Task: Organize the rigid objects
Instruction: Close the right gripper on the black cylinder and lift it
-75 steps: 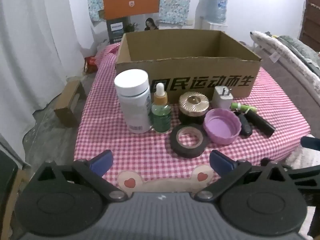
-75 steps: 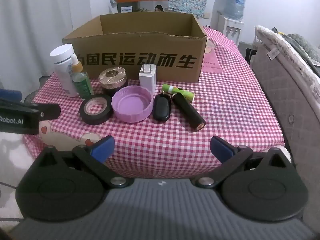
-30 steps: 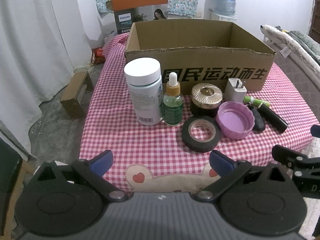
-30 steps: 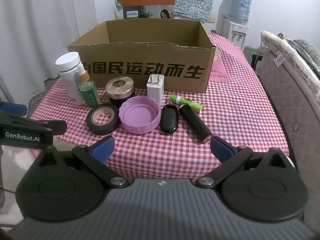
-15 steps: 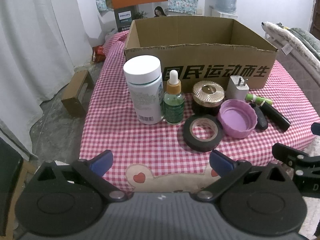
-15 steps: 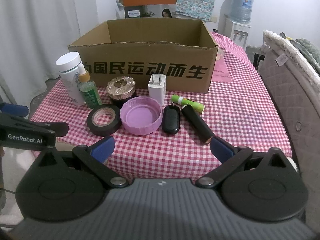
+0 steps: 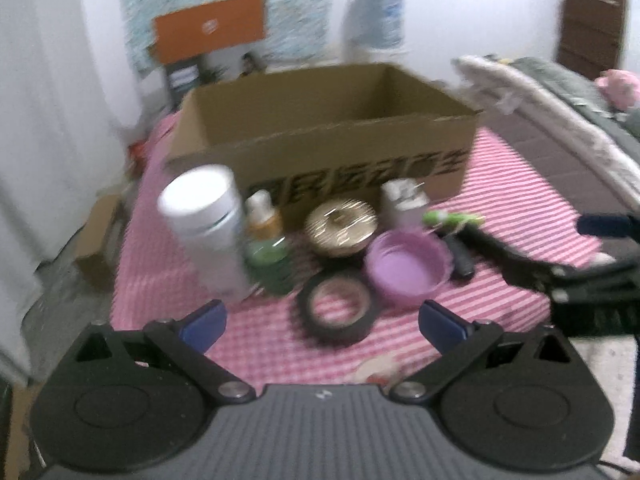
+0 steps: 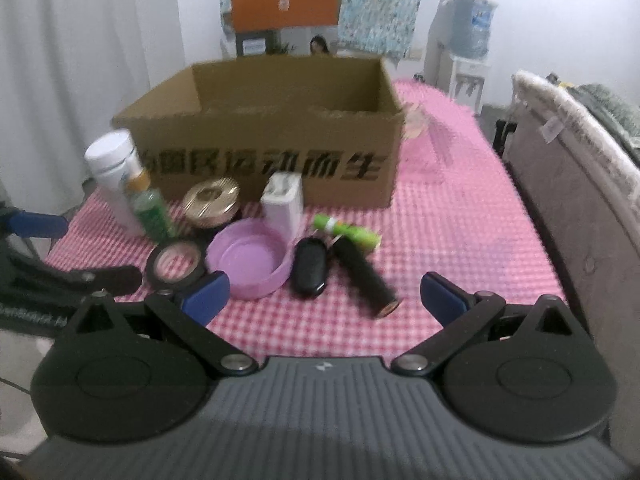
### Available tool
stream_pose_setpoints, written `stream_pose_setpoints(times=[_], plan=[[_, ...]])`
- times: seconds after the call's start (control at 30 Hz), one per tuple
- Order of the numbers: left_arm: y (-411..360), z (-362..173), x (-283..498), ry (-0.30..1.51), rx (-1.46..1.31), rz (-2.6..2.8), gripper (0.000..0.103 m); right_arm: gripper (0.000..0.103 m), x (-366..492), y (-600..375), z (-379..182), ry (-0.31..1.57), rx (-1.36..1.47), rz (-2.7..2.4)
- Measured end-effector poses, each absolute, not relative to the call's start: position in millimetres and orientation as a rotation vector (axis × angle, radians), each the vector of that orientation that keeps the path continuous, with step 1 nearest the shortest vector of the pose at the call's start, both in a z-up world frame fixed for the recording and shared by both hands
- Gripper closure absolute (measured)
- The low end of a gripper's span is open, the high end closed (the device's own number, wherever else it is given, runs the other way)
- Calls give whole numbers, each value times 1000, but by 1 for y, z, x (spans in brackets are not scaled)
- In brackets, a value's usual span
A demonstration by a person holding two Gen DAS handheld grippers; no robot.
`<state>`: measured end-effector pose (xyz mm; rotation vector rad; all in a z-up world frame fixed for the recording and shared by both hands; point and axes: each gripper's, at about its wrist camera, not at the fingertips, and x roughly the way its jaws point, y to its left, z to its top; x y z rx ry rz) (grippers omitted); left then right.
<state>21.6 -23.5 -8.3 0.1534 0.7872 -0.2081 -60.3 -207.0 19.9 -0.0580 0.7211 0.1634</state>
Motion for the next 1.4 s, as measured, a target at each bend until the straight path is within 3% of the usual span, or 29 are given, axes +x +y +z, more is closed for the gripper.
stream_pose_setpoints(times=[0.23, 0.33, 0.37, 0.43, 0.5, 0.57, 0.6, 0.67, 0.97, 1.03, 1.4], plan=[[-55, -8, 36, 751, 154, -462, 2, 4, -29, -255, 30, 724, 6, 214], [-77, -12, 41, 766, 190, -529, 8, 20, -3, -265, 20, 804, 44, 265], [-83, -13, 42, 768, 201, -551, 11, 29, 4, -265, 15, 829, 46, 270], [-94, -17, 44, 778, 207, -598, 25, 38, 20, -265, 3, 887, 62, 305], [-102, -21, 48, 805, 207, -627, 30, 55, 32, -265, -8, 943, 98, 331], [-109, -24, 52, 819, 209, -648, 30, 61, 44, -263, -20, 991, 130, 363], [-113, -25, 54, 825, 212, -653, 31, 73, 47, -263, -25, 1012, 144, 359], [-119, -30, 59, 837, 212, -671, 32, 78, 50, -270, -33, 1045, 207, 355], [-149, -57, 84, 929, 219, -727, 40, 82, 35, -315, -48, 1102, 585, 315], [-155, -61, 90, 952, 225, -723, 48, 82, 32, -317, -49, 1104, 609, 314], [-174, -69, 95, 983, 264, -691, 61, 82, 27, -329, -42, 1106, 639, 334]])
